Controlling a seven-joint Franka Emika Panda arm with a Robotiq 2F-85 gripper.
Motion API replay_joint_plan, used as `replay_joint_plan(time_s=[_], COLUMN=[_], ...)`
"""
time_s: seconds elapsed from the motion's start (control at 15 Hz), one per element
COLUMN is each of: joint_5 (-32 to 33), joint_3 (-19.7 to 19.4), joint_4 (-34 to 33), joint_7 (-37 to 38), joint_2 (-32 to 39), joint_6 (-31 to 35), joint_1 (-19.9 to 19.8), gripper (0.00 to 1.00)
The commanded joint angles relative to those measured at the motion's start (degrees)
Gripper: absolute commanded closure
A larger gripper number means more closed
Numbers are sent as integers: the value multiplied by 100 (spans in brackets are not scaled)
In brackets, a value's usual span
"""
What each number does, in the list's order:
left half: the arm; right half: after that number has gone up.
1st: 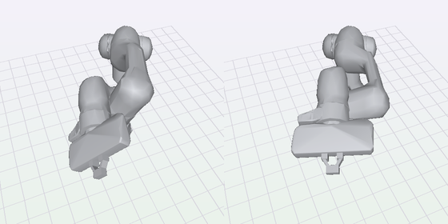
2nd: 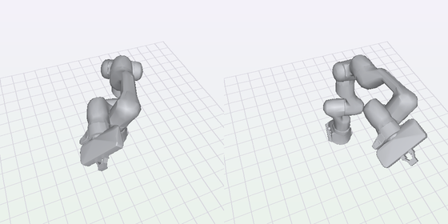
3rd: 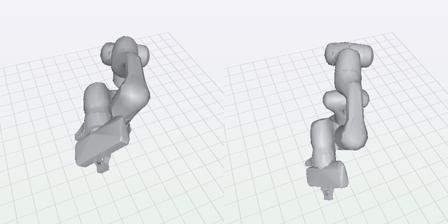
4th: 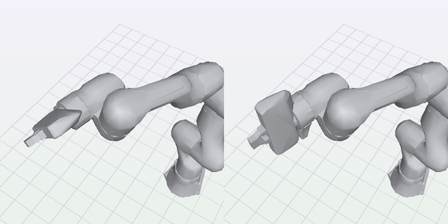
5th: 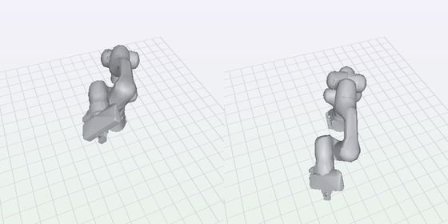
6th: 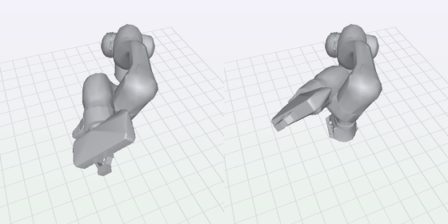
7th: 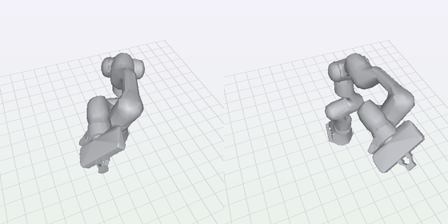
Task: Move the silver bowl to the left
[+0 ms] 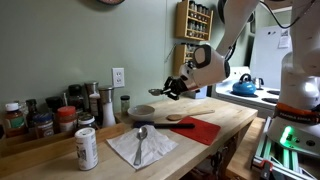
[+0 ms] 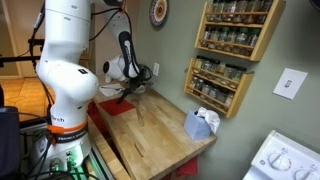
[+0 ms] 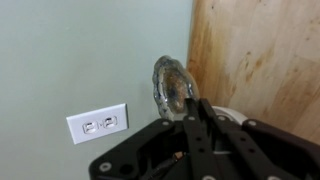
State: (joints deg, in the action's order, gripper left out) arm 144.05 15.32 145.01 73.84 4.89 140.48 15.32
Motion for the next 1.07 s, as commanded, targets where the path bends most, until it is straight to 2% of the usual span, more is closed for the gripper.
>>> replay_joint_plan(time_s=[0.0, 0.6, 1.0], joint_5=[-20, -23, -34], joint_3=[85, 22, 131], joint_4=[-547, -1421, -2128], joint_7=[-220, -887, -1240], joint_2=[585, 1497, 2018], joint_6=[201, 653, 940], joint_1=[-90, -697, -904], gripper=[98, 98, 98])
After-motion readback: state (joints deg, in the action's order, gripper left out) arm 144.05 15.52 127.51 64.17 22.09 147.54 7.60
